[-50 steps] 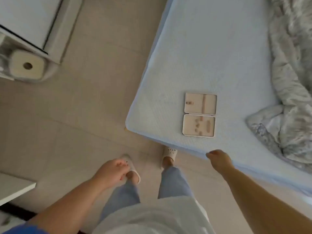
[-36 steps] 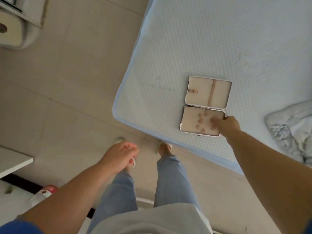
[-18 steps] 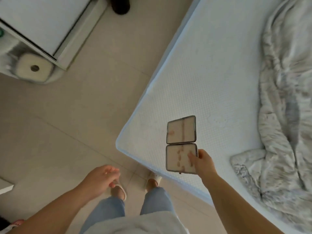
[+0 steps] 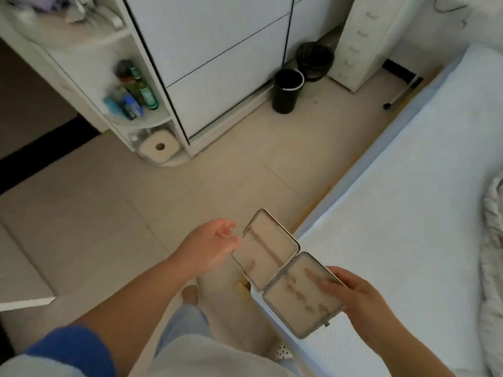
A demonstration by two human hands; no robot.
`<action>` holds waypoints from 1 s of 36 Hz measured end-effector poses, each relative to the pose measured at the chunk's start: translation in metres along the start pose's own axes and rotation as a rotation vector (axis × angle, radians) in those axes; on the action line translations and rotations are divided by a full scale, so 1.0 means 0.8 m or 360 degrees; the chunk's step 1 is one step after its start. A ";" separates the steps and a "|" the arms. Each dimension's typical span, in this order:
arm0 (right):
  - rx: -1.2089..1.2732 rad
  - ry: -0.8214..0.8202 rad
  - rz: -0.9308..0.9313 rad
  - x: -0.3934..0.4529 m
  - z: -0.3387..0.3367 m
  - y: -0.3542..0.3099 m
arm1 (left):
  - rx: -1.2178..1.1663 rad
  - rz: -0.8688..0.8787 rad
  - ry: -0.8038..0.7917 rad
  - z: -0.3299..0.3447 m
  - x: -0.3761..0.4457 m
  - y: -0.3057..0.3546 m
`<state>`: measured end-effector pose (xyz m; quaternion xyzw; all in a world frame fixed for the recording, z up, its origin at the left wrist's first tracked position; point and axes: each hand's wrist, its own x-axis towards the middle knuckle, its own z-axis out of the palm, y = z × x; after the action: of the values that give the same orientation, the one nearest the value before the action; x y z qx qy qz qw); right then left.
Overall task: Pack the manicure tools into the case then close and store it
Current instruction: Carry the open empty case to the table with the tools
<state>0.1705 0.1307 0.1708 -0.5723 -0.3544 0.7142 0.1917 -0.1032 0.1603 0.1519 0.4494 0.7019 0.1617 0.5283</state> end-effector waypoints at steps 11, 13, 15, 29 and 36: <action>0.0444 0.0028 0.0107 0.157 0.200 -0.130 | -0.0195 -0.0015 -0.0147 -0.251 0.093 -0.035; 0.0526 0.0046 0.0121 0.184 0.221 -0.149 | -0.0177 -0.0036 -0.0055 -0.286 0.106 -0.041; 0.0517 0.0078 0.0156 0.209 0.234 -0.163 | -0.0261 -0.0070 0.0061 -0.309 0.119 -0.042; 0.0552 0.0404 0.0184 0.338 0.153 -0.240 | -0.0954 -0.0534 -0.0032 -0.282 0.288 0.095; 0.0473 0.0478 0.0168 0.396 0.008 -0.328 | -0.0762 -0.0398 -0.0230 -0.230 0.410 0.244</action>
<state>0.0441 0.5216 0.1457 -0.6556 -0.1822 0.6743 0.2869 -0.1892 0.5753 0.1654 0.2320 0.6543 0.2242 0.6839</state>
